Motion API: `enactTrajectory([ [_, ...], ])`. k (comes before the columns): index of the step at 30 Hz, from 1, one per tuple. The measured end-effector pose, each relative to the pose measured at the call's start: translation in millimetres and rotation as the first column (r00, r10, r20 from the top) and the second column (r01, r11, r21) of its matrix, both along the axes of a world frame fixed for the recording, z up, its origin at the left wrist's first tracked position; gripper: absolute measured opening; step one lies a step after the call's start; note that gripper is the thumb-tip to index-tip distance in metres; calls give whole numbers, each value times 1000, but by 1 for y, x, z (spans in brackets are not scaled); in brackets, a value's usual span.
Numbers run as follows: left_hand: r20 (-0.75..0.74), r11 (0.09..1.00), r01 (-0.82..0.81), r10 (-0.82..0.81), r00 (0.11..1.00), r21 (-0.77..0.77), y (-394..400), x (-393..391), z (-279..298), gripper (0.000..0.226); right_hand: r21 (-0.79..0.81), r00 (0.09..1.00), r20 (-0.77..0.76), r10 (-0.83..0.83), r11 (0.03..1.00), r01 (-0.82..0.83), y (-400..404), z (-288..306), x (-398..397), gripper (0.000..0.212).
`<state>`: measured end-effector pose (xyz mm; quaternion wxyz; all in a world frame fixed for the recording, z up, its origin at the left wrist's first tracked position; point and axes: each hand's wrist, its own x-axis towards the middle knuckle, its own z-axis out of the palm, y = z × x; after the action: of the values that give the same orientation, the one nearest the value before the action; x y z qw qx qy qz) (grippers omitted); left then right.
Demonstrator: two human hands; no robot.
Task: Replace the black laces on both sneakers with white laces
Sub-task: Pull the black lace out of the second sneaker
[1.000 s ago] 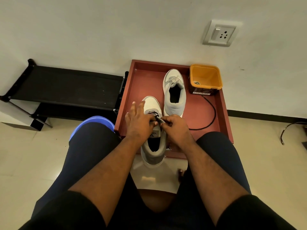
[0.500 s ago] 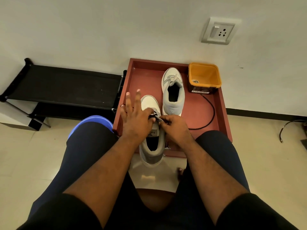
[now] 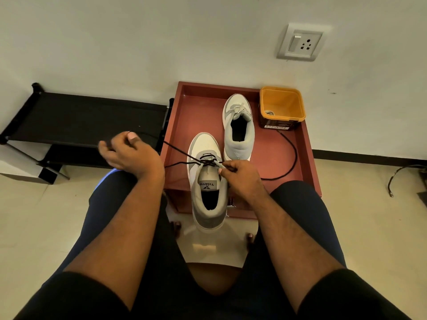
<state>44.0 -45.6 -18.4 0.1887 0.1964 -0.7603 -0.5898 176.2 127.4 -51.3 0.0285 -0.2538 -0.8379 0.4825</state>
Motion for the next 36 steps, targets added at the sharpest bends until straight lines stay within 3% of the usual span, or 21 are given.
enactTrajectory([
  [2, -9, 944, 127, -136, 991, -306, 6, 12, 3, 48, -69, 999, 9, -33, 997, 34, 0, -3, 0, 20],
  [3, -12, 845, 235, -274, 962, -481, 12, 19, 5, 53, -90, 999, 12, -43, 995, 44, -1, -4, -1, 22],
  [5, 140, 502, 467, -558, 818, -728, 26, 34, 2, 44, -106, 999, 16, -51, 993, 53, -1, -5, -2, 25],
  [7, 381, 216, 642, -651, 656, -736, 34, 45, -7, 34, -105, 999, 6, -41, 994, 42, -2, -3, -1, 21],
  [9, 503, 125, 730, -646, 574, -672, 37, 50, -15, 31, -84, 1000, -8, -18, 996, 17, -2, 0, -1, 18],
  [11, 532, 82, 746, -650, 543, -661, 37, 47, -16, 26, -50, 1000, -16, 9, 999, -10, -2, 1, -1, 18],
  [12, 506, 92, 736, -669, 545, -671, 36, 44, -16, 22, -41, 1000, -15, 11, 999, -11, -2, 0, -1, 17],
  [13, 432, 171, 722, -701, 568, -671, 35, 40, -17, 18, -35, 1000, -11, 5, 999, -6, -2, 0, -2, 16],
  [14, 307, 332, 691, -714, 629, -642, 33, 36, -16, 16, -34, 1000, -6, -2, 999, 2, -2, -1, -2, 15],
  [16, 90, 708, 552, -577, 812, -440, 27, 27, -10, 33, -39, 1000, 0, -12, 999, 12, -2, -1, -2, 15],
  [17, 105, 801, 479, -475, 874, -360, 23, 24, -6, 51, -35, 1000, 1, -13, 999, 13, -3, 0, -2, 15],
  [18, 194, 802, 460, -417, 888, -382, 18, 21, -3, 69, -20, 1000, 1, -5, 1000, 5, -3, 0, -1, 16],
  [20, 333, 618, 556, -447, 830, -556, 17, 22, 1, 77, 37, 1000, 3, 31, 999, -31, -3, 1, -2, 17],
  [21, 374, 501, 632, -525, 765, -591, 20, 28, 1, 70, 76, 999, 9, 49, 996, -49, -3, 2, -2, 18],
  [23, 490, 331, 786, -638, 594, -522, 29, 44, -1, 47, 142, 997, 26, 69, 987, -72, -4, 3, -3, 18],
  [25, 603, 260, 855, -618, 505, -449, 32, 53, -4, 21, 182, 996, 49, 74, 980, -81, -3, 5, 0, 18],
  [27, 645, 291, 866, -580, 498, -406, 27, 49, -2, 8, 220, 995, 86, 57, 973, -75, 1, 4, 6, 17],
  [31, 645, 463, 838, -552, 528, -290, 8, 39, -6, 14, 133, 990, 136, -28, 991, 10, 12, 0, 15, 13],
  [33, 612, 456, 842, -589, 528, -287, 8, 43, -11, 9, 178, 991, 131, -28, 984, 5, 7, 2, 15, 12],
  [36, 556, 430, 872, -677, 483, -234, 12, 43, -15, 28, 335, 999, 21, 32, 942, -37, -7, 9, 11, 30],
])
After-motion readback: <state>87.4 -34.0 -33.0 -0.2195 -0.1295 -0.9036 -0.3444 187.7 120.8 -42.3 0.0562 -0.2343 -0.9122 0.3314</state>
